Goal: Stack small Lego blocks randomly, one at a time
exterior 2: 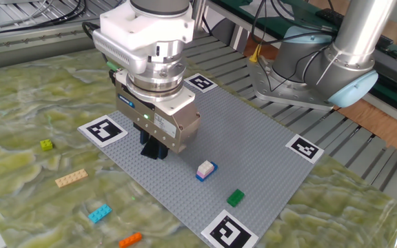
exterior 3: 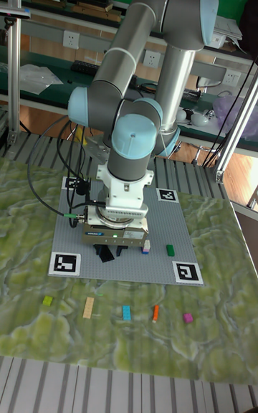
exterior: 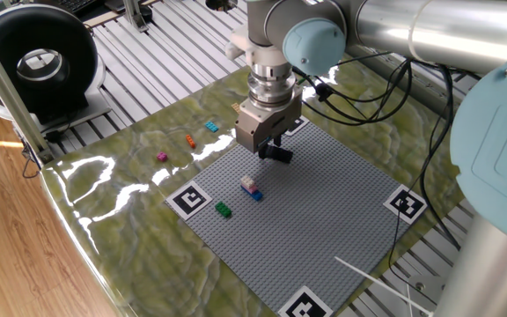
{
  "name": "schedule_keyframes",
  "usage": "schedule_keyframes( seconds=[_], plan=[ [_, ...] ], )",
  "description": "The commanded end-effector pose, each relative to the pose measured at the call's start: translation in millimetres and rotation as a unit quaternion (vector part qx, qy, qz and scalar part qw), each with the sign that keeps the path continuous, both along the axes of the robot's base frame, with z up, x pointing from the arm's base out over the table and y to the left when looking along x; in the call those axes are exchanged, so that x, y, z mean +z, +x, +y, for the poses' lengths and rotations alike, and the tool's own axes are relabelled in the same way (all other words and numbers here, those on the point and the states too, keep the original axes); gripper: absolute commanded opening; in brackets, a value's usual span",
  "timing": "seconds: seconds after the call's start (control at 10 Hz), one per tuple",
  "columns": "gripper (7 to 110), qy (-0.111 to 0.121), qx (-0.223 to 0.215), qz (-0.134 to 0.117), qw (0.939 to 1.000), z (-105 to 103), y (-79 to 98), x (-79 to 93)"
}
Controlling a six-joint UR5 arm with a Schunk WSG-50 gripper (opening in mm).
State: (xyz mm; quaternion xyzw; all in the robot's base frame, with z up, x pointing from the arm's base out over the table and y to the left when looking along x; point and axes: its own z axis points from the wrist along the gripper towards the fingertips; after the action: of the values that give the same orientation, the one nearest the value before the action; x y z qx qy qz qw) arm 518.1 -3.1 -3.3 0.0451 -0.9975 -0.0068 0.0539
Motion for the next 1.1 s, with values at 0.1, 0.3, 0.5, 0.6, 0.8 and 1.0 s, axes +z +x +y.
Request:
schedule_keyframes(
  seconds=[0.1,0.3,0.5,0.6,0.8,1.0],
  plan=[
    [44,0.006,0.005,0.006,1.0000,-7.1,-9.0,2.4],
    [44,0.021,0.013,0.015,0.9996,-6.7,-16.6,1.2],
    [44,0.029,0.009,0.024,0.9992,-3.0,-23.4,3.2],
    [44,0.031,0.009,0.027,0.9991,-3.8,-25.9,3.4],
    [44,0.025,0.012,0.027,0.9993,-8.8,-26.0,2.7],
    [44,0.030,0.018,0.023,0.9991,-10.2,-22.3,4.2]
  ],
)
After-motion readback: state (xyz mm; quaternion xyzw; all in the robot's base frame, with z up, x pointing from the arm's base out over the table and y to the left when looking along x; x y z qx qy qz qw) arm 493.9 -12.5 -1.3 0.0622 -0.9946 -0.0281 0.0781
